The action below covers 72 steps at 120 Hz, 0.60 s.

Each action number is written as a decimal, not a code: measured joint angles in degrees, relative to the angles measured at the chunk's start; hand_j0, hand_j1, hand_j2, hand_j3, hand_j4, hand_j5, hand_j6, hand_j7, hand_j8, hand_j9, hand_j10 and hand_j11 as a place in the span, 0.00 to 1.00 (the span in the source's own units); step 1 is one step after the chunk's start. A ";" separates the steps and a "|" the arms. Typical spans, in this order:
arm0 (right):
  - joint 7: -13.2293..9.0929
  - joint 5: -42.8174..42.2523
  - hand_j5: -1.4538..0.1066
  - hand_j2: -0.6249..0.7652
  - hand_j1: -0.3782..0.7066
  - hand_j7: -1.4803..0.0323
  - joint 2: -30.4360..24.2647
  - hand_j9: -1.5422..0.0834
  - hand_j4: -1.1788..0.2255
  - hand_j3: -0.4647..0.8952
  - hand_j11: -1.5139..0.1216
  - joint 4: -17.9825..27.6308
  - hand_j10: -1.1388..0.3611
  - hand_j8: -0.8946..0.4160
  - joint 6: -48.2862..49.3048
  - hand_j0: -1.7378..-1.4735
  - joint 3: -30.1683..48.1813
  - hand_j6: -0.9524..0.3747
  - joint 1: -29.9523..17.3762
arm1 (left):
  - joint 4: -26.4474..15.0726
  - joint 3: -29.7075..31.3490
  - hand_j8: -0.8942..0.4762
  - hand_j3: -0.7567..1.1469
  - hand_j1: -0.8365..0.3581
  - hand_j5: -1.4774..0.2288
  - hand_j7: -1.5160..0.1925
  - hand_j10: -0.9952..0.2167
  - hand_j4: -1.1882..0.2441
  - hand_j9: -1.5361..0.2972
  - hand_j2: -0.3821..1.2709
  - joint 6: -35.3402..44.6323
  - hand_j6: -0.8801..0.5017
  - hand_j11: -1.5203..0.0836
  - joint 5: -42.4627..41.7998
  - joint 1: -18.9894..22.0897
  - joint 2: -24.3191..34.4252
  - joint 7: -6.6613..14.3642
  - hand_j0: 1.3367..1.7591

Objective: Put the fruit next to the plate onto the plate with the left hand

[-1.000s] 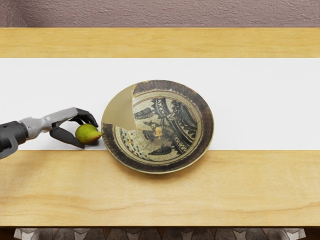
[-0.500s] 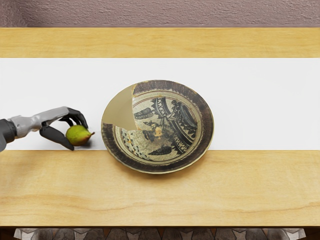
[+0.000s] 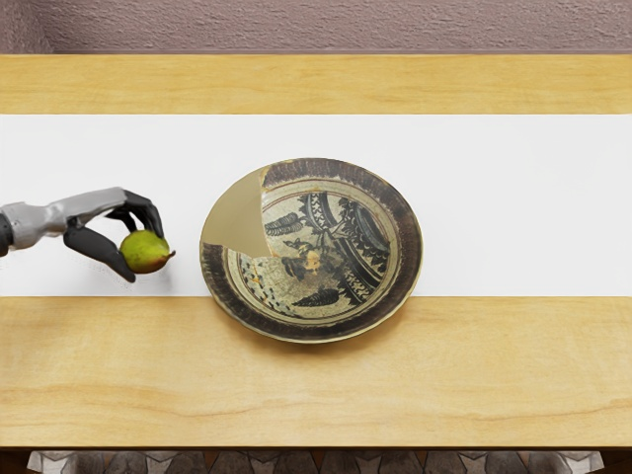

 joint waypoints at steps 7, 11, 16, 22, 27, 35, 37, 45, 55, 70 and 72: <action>0.00 0.00 0.93 0.45 0.03 0.98 0.00 0.95 0.84 0.34 0.93 0.00 0.76 0.68 0.00 0.30 0.00 0.72 0.00 | -0.50 -0.01 0.34 0.40 0.50 0.34 0.37 0.27 0.41 0.35 0.52 -0.71 0.34 0.39 -0.39 -0.84 0.09 0.02 0.76; 0.00 0.00 0.93 0.45 0.03 0.98 0.00 0.95 0.84 0.34 0.93 0.00 0.76 0.68 0.00 0.30 0.00 0.72 0.00 | -0.69 -0.02 0.34 0.40 0.49 0.33 0.36 0.27 0.40 0.35 0.53 -1.32 0.32 0.39 -0.63 -1.55 0.10 0.02 0.76; 0.00 0.00 0.93 0.45 0.03 0.98 0.00 0.95 0.84 0.34 0.93 0.00 0.76 0.68 0.00 0.30 0.00 0.72 0.01 | -0.89 -0.12 0.35 0.40 0.49 0.33 0.36 0.27 0.40 0.35 0.53 -2.20 0.32 0.39 -0.91 -1.93 0.18 0.03 0.76; 0.00 0.00 0.93 0.45 0.03 0.98 0.00 0.95 0.84 0.34 0.93 -0.01 0.76 0.68 0.00 0.30 0.00 0.72 0.04 | -1.17 -0.20 0.35 0.40 0.49 0.32 0.35 0.27 0.40 0.35 0.54 -3.02 0.33 0.38 -1.19 -2.55 0.68 0.02 0.76; 0.00 0.00 0.93 0.45 0.03 0.98 0.00 0.95 0.84 0.34 0.93 -0.01 0.76 0.68 0.00 0.30 0.00 0.72 0.06 | -1.33 -0.27 0.35 0.40 0.50 0.32 0.35 0.27 0.40 0.34 0.53 -3.70 0.33 0.38 -1.46 -3.13 0.80 0.03 0.76; 0.00 0.00 0.93 0.45 0.03 0.98 0.00 0.95 0.84 0.34 0.93 -0.02 0.76 0.68 0.00 0.30 0.00 0.72 0.07 | -1.48 -0.31 0.34 0.40 0.50 0.32 0.35 0.27 0.39 0.34 0.52 -4.54 0.33 0.38 -1.93 -4.05 0.80 0.04 0.76; 0.00 0.00 0.93 0.45 0.03 0.98 0.00 0.95 0.84 0.34 0.93 -0.02 0.76 0.68 0.00 0.30 0.00 0.72 0.07 | -1.50 -0.32 0.34 0.40 0.51 0.32 0.35 0.27 0.39 0.34 0.52 -4.68 0.33 0.38 -2.01 -4.16 0.80 0.04 0.76; 0.00 0.00 0.93 0.45 0.03 0.98 0.00 0.95 0.84 0.34 0.93 -0.02 0.76 0.68 0.00 0.30 0.00 0.72 0.08 | -1.57 -0.32 0.34 0.40 0.50 0.32 0.34 0.26 0.39 0.34 0.53 -5.60 0.32 0.37 -2.55 -5.46 0.86 0.05 0.76; 0.00 0.00 0.93 0.45 0.03 0.98 0.00 0.95 0.84 0.34 0.93 -0.01 0.76 0.68 0.00 0.30 0.00 0.72 0.08 | -1.64 -0.37 0.33 0.40 0.50 0.31 0.34 0.26 0.38 0.34 0.54 -6.87 0.32 0.37 -3.26 -6.55 0.97 0.05 0.76; 0.00 0.00 0.93 0.45 0.03 0.98 0.00 0.95 0.84 0.34 0.93 -0.02 0.76 0.68 0.00 0.30 0.00 0.72 0.10 | -1.70 -0.47 0.33 0.40 0.50 0.31 0.34 0.25 0.37 0.34 0.55 -8.68 0.31 0.37 -4.12 -8.43 1.06 0.05 0.76; 0.00 0.00 0.93 0.45 0.03 0.98 0.00 0.95 0.84 0.34 0.93 -0.02 0.76 0.68 0.00 0.30 0.00 0.72 0.12 | -1.71 -0.49 0.33 0.40 0.50 0.31 0.34 0.25 0.37 0.33 0.55 -8.95 0.31 0.37 -4.24 -8.58 1.06 0.05 0.76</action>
